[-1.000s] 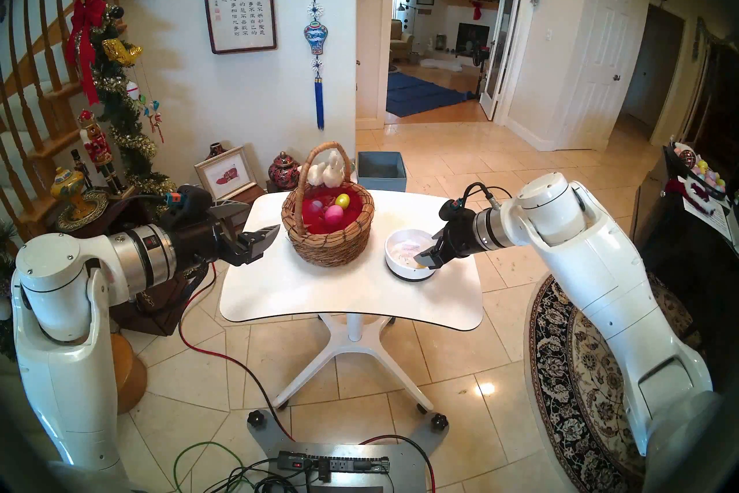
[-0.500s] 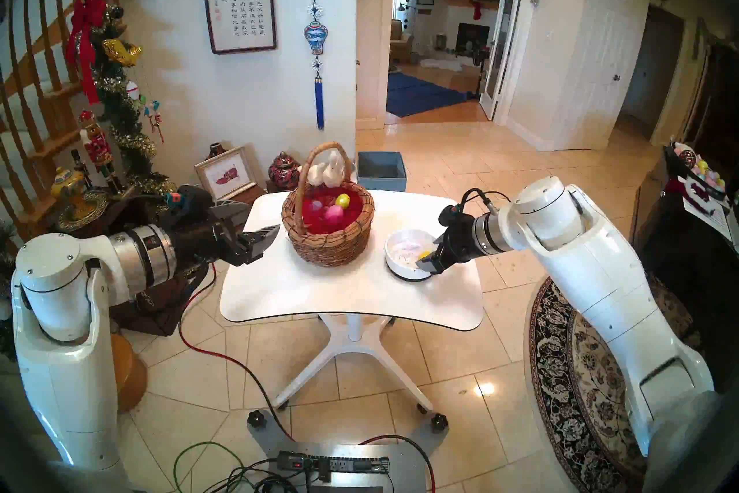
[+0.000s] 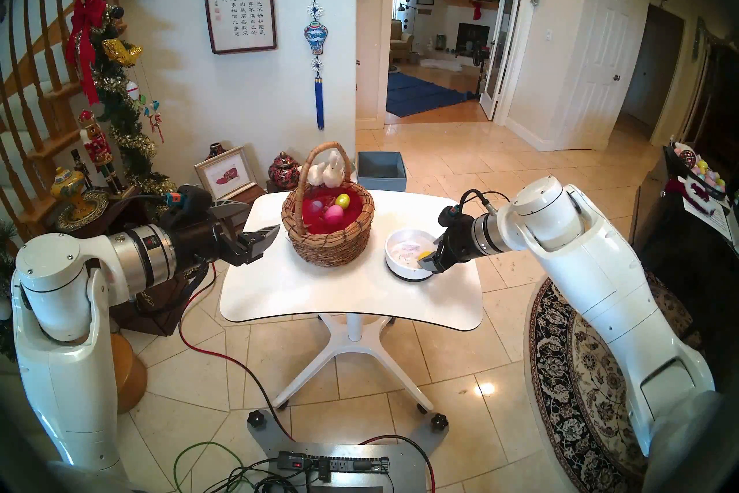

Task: Put easter egg into basket

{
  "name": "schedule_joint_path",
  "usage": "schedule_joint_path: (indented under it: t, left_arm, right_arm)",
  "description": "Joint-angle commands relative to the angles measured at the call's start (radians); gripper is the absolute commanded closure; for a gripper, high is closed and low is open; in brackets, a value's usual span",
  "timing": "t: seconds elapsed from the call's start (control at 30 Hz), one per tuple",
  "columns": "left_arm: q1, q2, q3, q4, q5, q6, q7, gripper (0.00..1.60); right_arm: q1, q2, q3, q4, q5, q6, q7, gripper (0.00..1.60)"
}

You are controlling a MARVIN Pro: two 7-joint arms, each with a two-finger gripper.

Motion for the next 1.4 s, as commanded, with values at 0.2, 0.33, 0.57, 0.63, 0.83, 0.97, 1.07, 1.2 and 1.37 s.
schedule_joint_path:
  t: [0.2, 0.33, 0.57, 0.63, 0.83, 0.97, 1.07, 1.2, 1.37]
  left_arm:
    - [-0.002, 0.001, 0.002, -0.005, 0.000, 0.000, 0.000, 0.00]
    - [-0.002, 0.001, 0.002, -0.005, 0.000, 0.000, 0.000, 0.00]
    - [-0.002, 0.001, 0.002, -0.005, 0.000, 0.000, 0.000, 0.00]
    - [-0.002, 0.001, 0.002, -0.005, 0.000, 0.000, 0.000, 0.00]
    - [-0.002, 0.001, 0.002, -0.005, 0.000, 0.000, 0.000, 0.00]
    - [-0.002, 0.001, 0.002, -0.005, 0.000, 0.000, 0.000, 0.00]
    - [-0.002, 0.001, 0.002, -0.005, 0.000, 0.000, 0.000, 0.00]
    - [-0.002, 0.001, 0.002, -0.005, 0.000, 0.000, 0.000, 0.00]
    - [-0.002, 0.001, 0.002, -0.005, 0.000, 0.000, 0.000, 0.00]
  right_arm:
    - [0.000, 0.001, 0.017, 0.001, 0.017, 0.011, 0.004, 0.86]
    - [0.002, 0.001, 0.017, -0.001, 0.022, 0.011, 0.003, 0.92]
    - [-0.001, 0.006, 0.034, -0.023, 0.041, 0.009, 0.002, 1.07]
    - [-0.004, 0.009, 0.042, -0.033, 0.048, 0.008, 0.001, 1.09]
    - [-0.005, 0.020, 0.059, -0.061, 0.060, 0.014, 0.001, 1.10]
    - [-0.003, 0.027, 0.065, -0.074, 0.066, 0.017, 0.001, 1.09]
    - [-0.004, 0.030, 0.068, -0.082, 0.070, 0.020, 0.001, 1.09]
    - [-0.009, 0.036, 0.070, -0.091, 0.075, 0.022, 0.003, 1.06]
    - [-0.015, 0.041, 0.069, -0.095, 0.086, 0.032, 0.009, 0.99]
